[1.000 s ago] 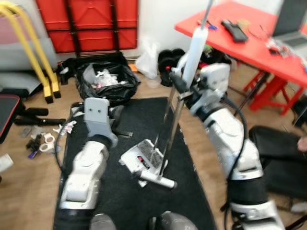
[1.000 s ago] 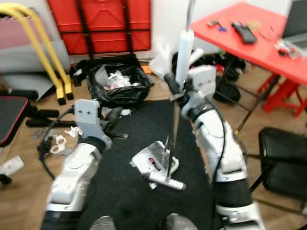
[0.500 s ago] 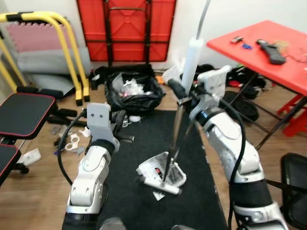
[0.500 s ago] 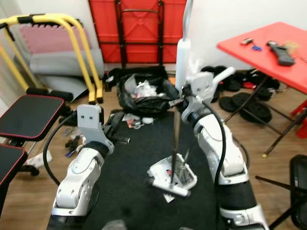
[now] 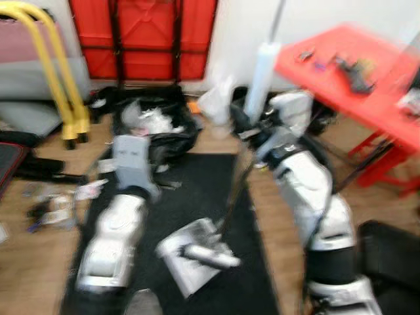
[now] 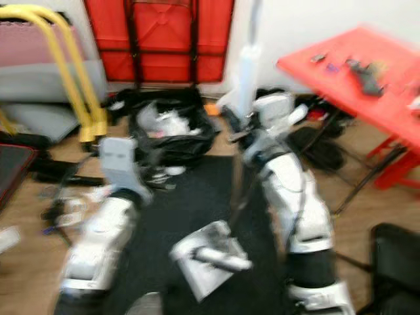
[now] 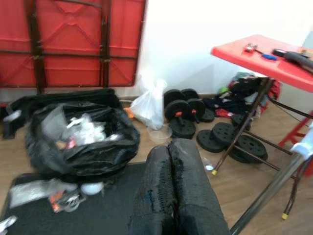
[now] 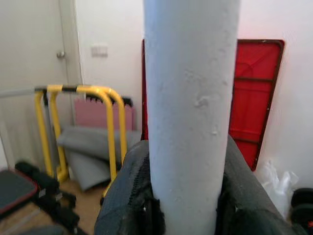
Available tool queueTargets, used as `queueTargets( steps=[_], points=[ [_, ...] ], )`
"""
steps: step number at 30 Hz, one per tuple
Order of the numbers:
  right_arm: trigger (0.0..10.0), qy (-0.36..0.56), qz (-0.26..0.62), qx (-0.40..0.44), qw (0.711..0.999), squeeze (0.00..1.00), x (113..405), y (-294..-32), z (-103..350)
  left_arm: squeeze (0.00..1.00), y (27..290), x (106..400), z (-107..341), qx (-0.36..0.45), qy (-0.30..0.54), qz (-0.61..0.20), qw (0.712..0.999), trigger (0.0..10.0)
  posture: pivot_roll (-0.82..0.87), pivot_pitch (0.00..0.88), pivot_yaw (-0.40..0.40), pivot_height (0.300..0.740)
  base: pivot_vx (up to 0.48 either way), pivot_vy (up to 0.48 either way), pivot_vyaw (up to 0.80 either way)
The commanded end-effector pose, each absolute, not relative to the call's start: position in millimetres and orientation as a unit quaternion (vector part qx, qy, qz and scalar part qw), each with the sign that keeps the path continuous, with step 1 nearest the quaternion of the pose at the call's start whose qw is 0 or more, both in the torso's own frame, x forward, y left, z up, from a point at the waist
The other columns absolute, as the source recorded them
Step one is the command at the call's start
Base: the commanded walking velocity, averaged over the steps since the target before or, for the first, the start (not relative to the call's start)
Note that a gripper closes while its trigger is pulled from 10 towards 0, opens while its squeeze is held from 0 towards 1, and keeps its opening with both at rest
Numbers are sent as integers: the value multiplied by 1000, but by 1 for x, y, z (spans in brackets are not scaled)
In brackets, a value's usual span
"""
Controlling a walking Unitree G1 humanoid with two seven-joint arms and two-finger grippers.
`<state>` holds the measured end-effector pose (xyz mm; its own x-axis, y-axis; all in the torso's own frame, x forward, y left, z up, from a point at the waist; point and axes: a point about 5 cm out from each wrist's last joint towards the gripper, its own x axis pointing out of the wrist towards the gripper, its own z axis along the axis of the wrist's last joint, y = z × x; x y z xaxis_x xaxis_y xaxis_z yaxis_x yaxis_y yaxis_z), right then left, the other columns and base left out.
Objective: Sweep floor
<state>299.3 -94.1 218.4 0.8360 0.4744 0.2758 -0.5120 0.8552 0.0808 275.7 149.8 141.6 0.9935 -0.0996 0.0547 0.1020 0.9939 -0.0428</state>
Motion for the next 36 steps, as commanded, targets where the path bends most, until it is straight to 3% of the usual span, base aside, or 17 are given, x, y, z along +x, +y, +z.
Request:
queueTargets(
  steps=[1, 11, 26, 36],
  points=[
    [10000, -157, 262, 84, 948, 0, 296, -100, 230, 0, 140, 276, 141, -28, -25, -67, 997, 10000, -94, 51, -168, 740, 0, 0, 800],
    [10000, -161, 306, 95, 934, 0, 289, -90, 233, 0, 143, 276, 141, -30, -24, -56, 998, 10000, -96, 62, -162, 740, 0, 0, 800],
    [10000, -175, 240, 97, 950, 0, 305, -99, 237, 0, 137, 263, 133, -21, -4, -81, 996, 10000, -90, 94, -149, 740, 0, 0, 800],
    [10000, -121, 194, 48, 972, 0, 318, -89, 226, 0, 135, 256, 138, 12, -7, -105, 994, 10000, -81, 137, -144, 740, 0, 0, 0]
  ],
)
